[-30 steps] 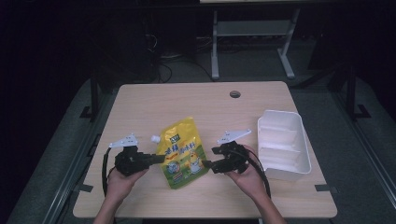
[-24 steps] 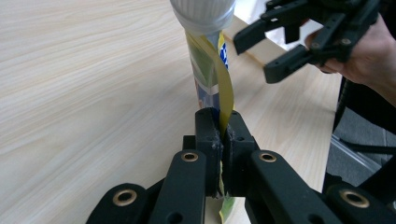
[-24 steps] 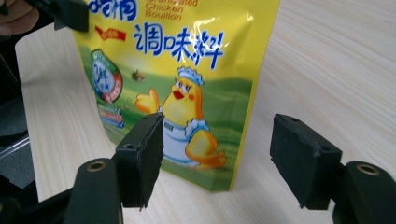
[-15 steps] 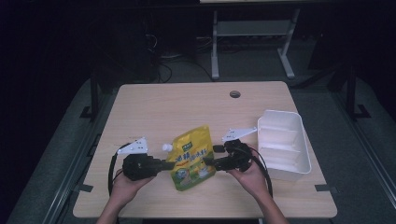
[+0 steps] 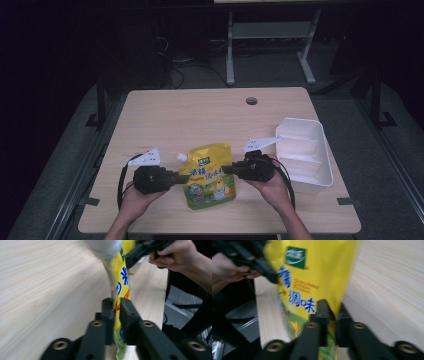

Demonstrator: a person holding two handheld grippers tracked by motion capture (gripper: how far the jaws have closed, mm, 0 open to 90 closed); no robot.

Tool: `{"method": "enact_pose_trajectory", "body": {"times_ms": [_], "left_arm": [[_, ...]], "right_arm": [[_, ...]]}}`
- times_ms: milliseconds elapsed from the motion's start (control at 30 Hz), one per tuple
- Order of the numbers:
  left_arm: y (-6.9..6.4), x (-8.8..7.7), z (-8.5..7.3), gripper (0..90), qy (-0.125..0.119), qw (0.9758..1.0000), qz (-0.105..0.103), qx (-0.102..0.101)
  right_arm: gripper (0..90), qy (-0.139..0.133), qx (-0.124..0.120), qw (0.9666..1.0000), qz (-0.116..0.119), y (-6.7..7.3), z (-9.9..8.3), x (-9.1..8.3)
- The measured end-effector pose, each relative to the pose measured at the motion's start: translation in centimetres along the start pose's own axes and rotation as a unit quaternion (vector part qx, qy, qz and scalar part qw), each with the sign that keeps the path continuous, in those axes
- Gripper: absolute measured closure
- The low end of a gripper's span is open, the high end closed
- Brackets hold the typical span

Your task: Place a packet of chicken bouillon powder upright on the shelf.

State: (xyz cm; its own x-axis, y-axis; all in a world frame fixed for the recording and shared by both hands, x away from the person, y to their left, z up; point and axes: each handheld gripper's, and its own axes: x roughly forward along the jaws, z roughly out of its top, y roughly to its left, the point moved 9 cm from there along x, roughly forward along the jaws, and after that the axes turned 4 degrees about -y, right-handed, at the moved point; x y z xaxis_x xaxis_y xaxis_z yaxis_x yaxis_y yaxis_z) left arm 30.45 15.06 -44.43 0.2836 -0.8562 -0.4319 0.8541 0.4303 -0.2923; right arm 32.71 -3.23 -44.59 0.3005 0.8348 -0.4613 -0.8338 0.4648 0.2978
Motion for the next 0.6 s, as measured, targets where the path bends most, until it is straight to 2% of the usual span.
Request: {"method": "enact_pose_trajectory", "body": {"times_ms": [67, 133, 233, 300, 433, 500, 600], "left_arm": [[0.3, -0.1, -0.2, 70.7, -0.001, 0.9999, -0.007, -0.012], [0.7, 0.0, -0.6, 64.1, 0.005, 0.9997, -0.008, -0.022], [0.9, 0.1, -1.0, 60.9, 0.014, 0.9992, -0.018, -0.033], [1.0, 0.1, -1.3, 65.0, 0.018, 0.9987, -0.027, -0.04], [0.9, -0.1, -1.2, 81.1, 0.017, 0.9991, -0.022, -0.033], [1.0, -0.1, -1.2, 86.7, 0.014, 0.9989, -0.022, -0.039], [1.1, -0.2, -1.2, 87.3, 0.013, 0.999, -0.021, -0.038]], "right_arm": [[89.5, 0.004, -0.012, 0.9999, -0.011, 0.1, 0.0, 0.1], [89.7, 0.003, -0.012, 0.9999, -0.01, 0.2, 0.0, 0.1], [89.7, -0.011, -0.011, 0.9998, -0.012, 0.1, 0.3, -0.2], [89.7, -0.021, -0.014, 0.9995, -0.017, 0.1, 0.5, -0.5], [89.6, -0.039, -0.015, 0.9991, 0.0, 0.6, 0.9, -0.8], [89.3, -0.039, -0.018, 0.999, 0.01, 0.8, 0.9, -0.9], [85.7, -0.037, -0.018, 0.9988, 0.028, 1.1, 0.9, -0.8]]}}
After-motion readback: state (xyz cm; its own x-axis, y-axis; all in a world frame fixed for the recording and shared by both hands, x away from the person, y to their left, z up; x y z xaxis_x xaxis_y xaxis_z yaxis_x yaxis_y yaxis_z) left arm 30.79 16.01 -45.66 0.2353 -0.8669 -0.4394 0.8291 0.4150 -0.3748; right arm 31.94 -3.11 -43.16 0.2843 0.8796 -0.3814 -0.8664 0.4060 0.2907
